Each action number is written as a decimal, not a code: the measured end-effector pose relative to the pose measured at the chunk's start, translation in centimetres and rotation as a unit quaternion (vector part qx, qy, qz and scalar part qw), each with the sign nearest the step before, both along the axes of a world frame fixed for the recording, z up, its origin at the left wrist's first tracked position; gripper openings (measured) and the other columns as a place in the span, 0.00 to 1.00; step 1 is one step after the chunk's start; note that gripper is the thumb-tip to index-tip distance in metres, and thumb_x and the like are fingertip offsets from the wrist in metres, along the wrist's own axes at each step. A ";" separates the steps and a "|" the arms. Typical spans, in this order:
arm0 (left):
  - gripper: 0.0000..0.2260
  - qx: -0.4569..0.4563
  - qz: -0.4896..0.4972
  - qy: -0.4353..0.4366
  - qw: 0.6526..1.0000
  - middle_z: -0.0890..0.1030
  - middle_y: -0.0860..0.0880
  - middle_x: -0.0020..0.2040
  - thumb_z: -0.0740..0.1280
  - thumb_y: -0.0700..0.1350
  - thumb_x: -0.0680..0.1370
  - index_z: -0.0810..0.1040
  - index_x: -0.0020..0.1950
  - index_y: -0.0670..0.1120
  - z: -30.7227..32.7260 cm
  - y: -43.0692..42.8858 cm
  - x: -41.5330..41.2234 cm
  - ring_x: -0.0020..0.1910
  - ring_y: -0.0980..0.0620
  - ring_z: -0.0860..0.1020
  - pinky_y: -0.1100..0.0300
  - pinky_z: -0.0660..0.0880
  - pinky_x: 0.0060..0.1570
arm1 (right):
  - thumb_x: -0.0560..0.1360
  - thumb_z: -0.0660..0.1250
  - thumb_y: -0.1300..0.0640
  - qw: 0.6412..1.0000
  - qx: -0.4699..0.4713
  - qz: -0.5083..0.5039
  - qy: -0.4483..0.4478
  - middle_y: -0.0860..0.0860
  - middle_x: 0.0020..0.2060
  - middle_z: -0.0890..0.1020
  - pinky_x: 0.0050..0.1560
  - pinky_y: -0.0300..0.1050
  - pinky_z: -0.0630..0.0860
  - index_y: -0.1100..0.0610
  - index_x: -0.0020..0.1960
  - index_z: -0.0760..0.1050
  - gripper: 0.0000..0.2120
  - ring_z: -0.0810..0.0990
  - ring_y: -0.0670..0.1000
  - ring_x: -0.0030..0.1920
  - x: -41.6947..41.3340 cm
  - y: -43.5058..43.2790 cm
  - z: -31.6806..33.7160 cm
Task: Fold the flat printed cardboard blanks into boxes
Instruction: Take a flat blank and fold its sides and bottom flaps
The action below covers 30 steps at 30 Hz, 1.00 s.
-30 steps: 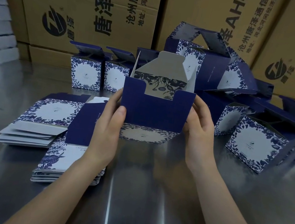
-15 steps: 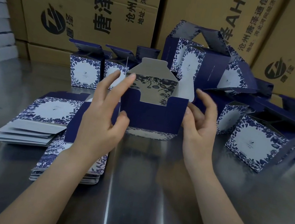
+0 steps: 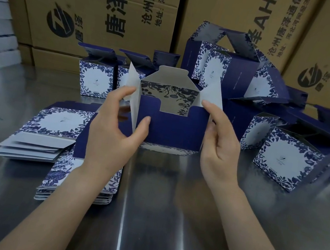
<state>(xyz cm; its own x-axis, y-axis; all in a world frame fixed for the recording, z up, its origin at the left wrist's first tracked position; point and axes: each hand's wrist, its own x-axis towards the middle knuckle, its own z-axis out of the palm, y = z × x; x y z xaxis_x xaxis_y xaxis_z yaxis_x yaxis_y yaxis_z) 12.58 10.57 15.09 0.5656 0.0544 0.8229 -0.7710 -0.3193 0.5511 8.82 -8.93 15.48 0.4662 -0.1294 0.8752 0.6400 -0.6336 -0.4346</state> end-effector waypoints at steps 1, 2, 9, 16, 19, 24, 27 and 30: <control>0.22 -0.005 0.005 -0.001 1.000 0.73 0.67 0.57 0.70 0.51 0.74 0.67 0.66 0.57 -0.1 -0.1 0.0 0.53 0.50 0.80 0.48 0.79 0.53 | 0.81 0.54 0.68 1.000 -0.001 -0.009 0.003 0.46 0.59 0.77 0.61 0.35 0.70 0.55 0.68 0.71 0.18 0.76 0.41 0.57 0.0 0.1 0.0; 0.23 -0.009 0.011 -0.002 1.000 0.73 0.64 0.57 0.70 0.49 0.74 0.66 0.66 0.57 -0.2 -0.2 0.0 0.53 0.49 0.80 0.47 0.79 0.52 | 0.81 0.55 0.68 1.000 0.000 -0.018 0.008 0.47 0.59 0.77 0.59 0.33 0.69 0.58 0.68 0.71 0.18 0.76 0.40 0.56 0.0 0.1 0.0; 0.24 -0.036 0.015 0.002 0.999 0.74 0.56 0.63 0.70 0.44 0.75 0.66 0.67 0.58 -0.9 -0.8 0.1 0.53 0.59 0.78 0.64 0.76 0.53 | 0.79 0.62 0.61 0.998 0.013 -0.028 0.047 0.46 0.57 0.77 0.47 0.29 0.73 0.57 0.73 0.67 0.22 0.78 0.40 0.50 0.1 0.5 -0.4; 0.26 0.000 0.026 -0.049 0.998 0.73 0.45 0.69 0.71 0.36 0.75 0.66 0.70 0.51 -1.4 -1.3 0.3 0.62 0.55 0.74 0.76 0.67 0.57 | 0.77 0.67 0.66 0.997 -0.008 -0.071 0.024 0.56 0.67 0.75 0.56 0.63 0.78 0.59 0.75 0.64 0.28 0.78 0.61 0.61 0.2 0.8 -0.6; 0.28 0.020 0.035 -0.077 0.996 0.71 0.46 0.70 0.70 0.34 0.76 0.65 0.72 0.50 -1.6 -1.3 0.4 0.67 0.47 0.72 0.68 0.69 0.63 | 0.75 0.68 0.68 0.996 -0.019 -0.090 0.011 0.51 0.70 0.72 0.55 0.62 0.79 0.60 0.74 0.64 0.29 0.79 0.60 0.61 0.3 1.0 -0.8; 0.32 0.008 0.007 -0.059 0.998 0.69 0.55 0.71 0.68 0.34 0.77 0.60 0.77 0.51 -1.7 -1.6 0.2 0.67 0.52 0.73 0.56 0.73 0.64 | 0.74 0.67 0.70 0.996 -0.030 -0.078 0.024 0.47 0.71 0.70 0.55 0.50 0.79 0.48 0.77 0.57 0.38 0.76 0.60 0.60 0.1 1.2 -0.8; 0.24 0.035 0.043 -0.086 0.995 0.72 0.43 0.70 0.67 0.30 0.77 0.70 0.72 0.41 -1.9 -1.9 0.2 0.69 0.48 0.71 0.50 0.72 0.66 | 0.73 0.66 0.69 0.995 -0.057 -0.075 0.033 0.38 0.73 0.63 0.53 0.41 0.77 0.44 0.77 0.53 0.40 0.75 0.54 0.64 0.0 1.1 -0.4; 0.22 0.050 0.055 -0.093 0.993 0.72 0.38 0.68 0.67 0.28 0.76 0.74 0.69 0.40 -1.9 -2.3 -0.1 0.63 0.49 0.73 0.63 0.69 0.66 | 0.74 0.65 0.65 0.992 -0.081 -0.093 0.032 0.49 0.72 0.68 0.64 0.35 0.70 0.53 0.74 0.65 0.30 0.71 0.51 0.69 0.1 1.0 -0.3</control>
<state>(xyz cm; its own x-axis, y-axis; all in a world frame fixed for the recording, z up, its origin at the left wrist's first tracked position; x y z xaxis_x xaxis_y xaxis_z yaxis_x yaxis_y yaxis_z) 12.51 8.30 13.18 0.3987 0.0203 0.9169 -0.8140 -0.4526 0.3640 8.93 -7.91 15.16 0.5026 -0.0773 0.8611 0.4807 -0.8028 -0.3527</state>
